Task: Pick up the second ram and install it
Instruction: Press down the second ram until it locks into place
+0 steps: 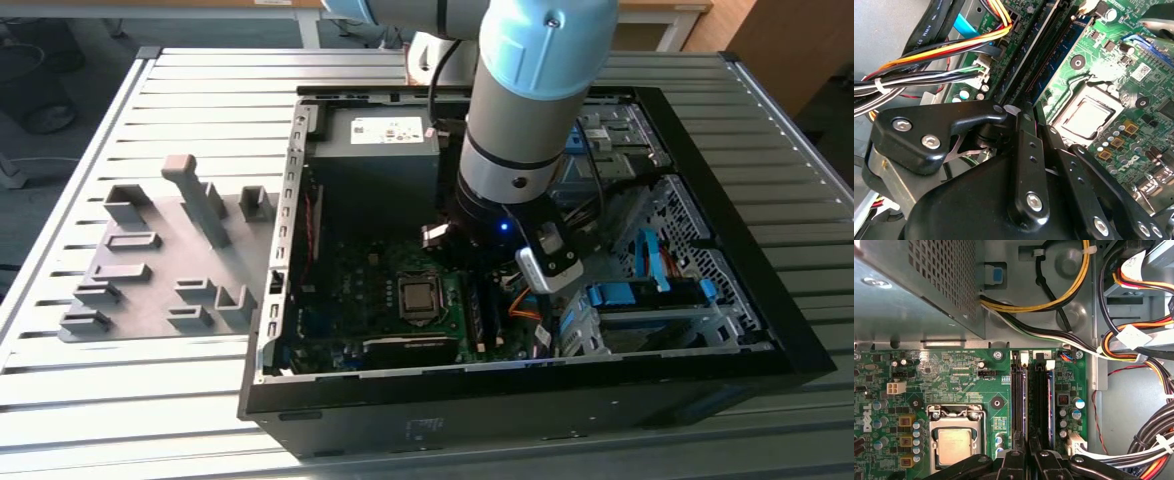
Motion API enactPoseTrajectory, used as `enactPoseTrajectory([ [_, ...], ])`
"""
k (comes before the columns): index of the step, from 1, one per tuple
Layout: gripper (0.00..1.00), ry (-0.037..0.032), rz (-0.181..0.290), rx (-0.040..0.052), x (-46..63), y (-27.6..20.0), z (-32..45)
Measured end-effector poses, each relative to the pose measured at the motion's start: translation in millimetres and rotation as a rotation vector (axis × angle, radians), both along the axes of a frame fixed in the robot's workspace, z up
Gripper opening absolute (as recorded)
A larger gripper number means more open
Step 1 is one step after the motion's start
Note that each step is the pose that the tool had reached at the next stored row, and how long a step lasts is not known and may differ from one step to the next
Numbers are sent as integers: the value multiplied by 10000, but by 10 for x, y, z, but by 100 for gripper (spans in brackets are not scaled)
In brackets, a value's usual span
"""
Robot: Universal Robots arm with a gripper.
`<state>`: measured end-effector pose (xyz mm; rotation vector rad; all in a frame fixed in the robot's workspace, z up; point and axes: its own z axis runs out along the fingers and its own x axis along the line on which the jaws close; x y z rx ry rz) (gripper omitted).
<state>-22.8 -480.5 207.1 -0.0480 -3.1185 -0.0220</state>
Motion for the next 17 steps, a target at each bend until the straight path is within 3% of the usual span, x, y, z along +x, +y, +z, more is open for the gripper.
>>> enactPoseTrajectory([
  [11, 15, 0, -1, 0, 0, 0, -1],
  [14, 27, -1, 0, -1, 0, 0, 0],
  [17, 27, -1, -1, 0, 0, 0, 42],
])
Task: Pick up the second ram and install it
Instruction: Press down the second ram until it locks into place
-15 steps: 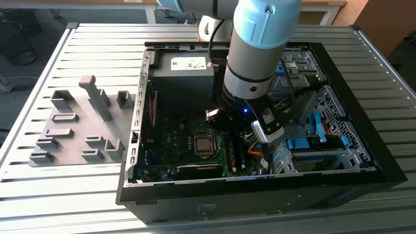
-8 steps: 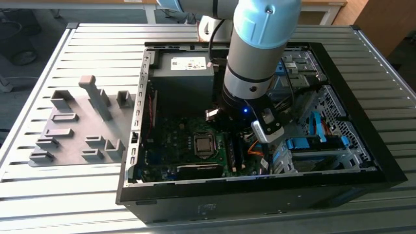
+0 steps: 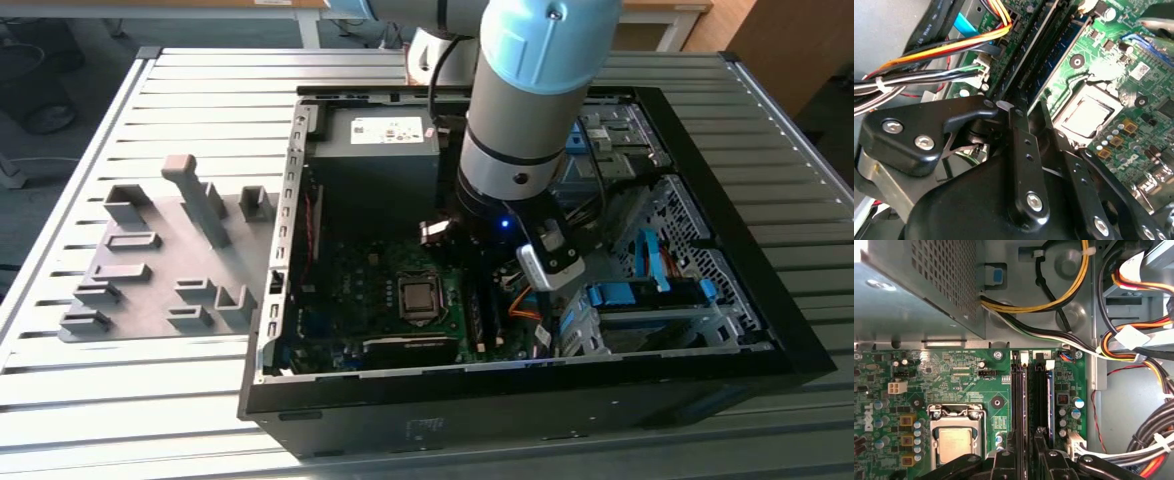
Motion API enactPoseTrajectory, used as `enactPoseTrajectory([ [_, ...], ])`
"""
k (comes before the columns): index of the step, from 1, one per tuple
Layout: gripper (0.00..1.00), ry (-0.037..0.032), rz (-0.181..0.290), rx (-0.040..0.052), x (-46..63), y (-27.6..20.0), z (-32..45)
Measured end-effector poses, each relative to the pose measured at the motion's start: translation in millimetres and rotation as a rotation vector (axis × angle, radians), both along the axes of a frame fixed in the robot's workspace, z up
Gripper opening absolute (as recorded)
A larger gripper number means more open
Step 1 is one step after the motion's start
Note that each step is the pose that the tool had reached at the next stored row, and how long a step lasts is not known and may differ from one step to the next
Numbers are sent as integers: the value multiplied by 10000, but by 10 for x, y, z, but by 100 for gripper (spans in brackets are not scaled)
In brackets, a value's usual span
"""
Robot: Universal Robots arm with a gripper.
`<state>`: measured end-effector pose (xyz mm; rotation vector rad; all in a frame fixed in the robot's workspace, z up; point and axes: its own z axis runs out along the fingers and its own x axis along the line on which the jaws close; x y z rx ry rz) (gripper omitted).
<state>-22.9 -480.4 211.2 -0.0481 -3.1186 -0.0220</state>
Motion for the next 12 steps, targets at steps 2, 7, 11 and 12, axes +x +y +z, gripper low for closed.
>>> enactPoseTrajectory([
  [2, 27, 0, -1, 0, 0, 0, 57],
  [7, 27, 9, 0, -2, 0, 0, 185],
  [11, 20, 9, 0, 3, 0, 0, 189],
  [12, 13, 9, 0, 3, 0, 0, 189],
])
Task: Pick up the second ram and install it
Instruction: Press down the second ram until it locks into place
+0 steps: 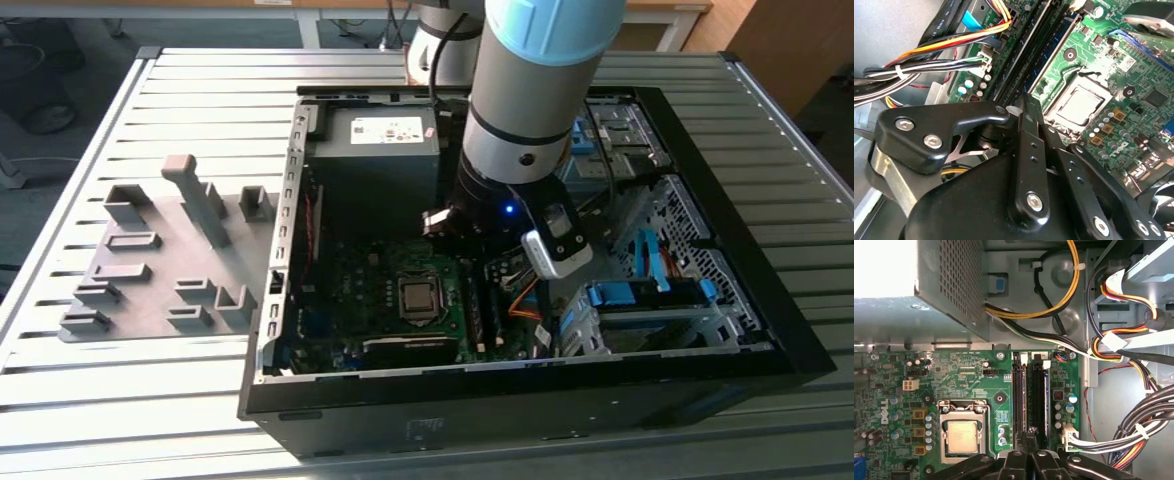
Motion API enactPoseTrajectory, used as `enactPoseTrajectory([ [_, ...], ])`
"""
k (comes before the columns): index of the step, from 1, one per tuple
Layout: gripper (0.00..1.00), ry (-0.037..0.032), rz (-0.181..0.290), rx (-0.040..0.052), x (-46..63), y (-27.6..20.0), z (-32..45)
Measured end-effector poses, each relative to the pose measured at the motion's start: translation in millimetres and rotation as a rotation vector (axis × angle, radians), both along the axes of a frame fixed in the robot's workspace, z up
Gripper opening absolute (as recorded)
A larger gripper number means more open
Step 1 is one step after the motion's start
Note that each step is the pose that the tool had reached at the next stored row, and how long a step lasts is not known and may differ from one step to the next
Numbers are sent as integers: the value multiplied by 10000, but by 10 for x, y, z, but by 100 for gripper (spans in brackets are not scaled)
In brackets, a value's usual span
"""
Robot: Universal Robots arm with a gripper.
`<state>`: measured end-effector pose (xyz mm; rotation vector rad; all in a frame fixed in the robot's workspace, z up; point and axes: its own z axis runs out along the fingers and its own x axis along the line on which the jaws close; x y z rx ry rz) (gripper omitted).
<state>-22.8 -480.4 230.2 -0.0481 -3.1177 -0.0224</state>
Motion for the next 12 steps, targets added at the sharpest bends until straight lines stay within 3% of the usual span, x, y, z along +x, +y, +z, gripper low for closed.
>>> enactPoseTrajectory([
  [12, 11, 1, 1, 0, 0, -9, -51],
])
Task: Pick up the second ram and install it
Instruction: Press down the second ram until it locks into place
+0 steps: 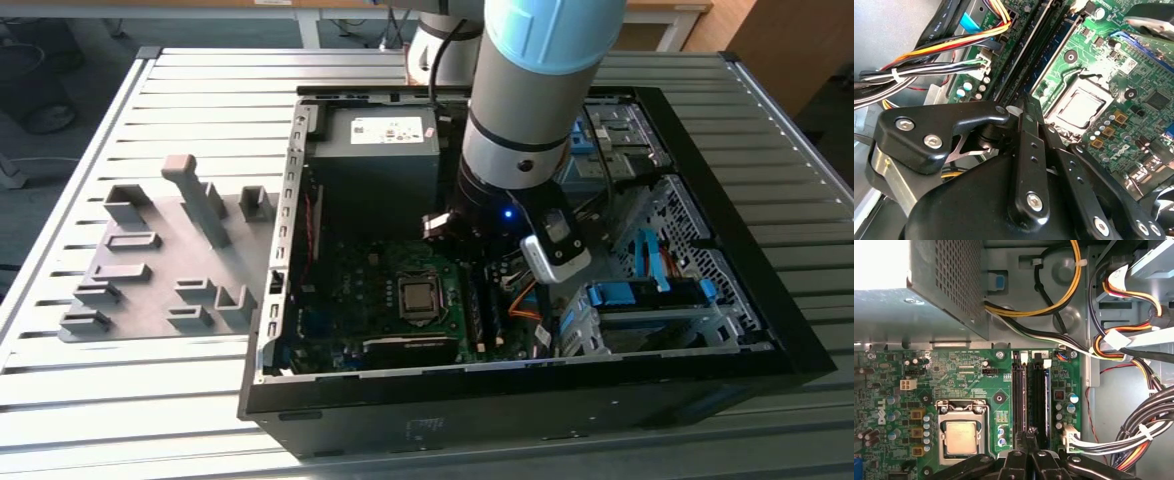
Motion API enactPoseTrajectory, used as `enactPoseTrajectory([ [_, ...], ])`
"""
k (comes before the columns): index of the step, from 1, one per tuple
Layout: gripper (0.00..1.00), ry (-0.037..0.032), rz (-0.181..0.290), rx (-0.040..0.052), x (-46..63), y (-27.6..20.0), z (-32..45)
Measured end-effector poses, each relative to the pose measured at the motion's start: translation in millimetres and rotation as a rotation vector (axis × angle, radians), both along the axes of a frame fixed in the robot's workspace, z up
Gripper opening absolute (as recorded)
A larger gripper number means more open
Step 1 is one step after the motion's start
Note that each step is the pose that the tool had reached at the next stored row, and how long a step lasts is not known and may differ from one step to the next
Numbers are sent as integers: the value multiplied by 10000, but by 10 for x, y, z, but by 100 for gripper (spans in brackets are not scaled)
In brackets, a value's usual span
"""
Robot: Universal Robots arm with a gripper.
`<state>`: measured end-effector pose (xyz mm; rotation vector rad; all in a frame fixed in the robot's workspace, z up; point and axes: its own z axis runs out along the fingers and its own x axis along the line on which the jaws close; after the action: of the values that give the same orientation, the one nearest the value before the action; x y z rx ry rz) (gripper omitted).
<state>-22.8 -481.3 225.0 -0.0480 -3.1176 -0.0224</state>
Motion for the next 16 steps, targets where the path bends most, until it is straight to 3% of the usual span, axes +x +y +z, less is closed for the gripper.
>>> enactPoseTrajectory([
  [12, 11, 5, -1, -3, -1, -2, -99],
  [16, 11, -11, -1, 57, 2, 5, -54],
])
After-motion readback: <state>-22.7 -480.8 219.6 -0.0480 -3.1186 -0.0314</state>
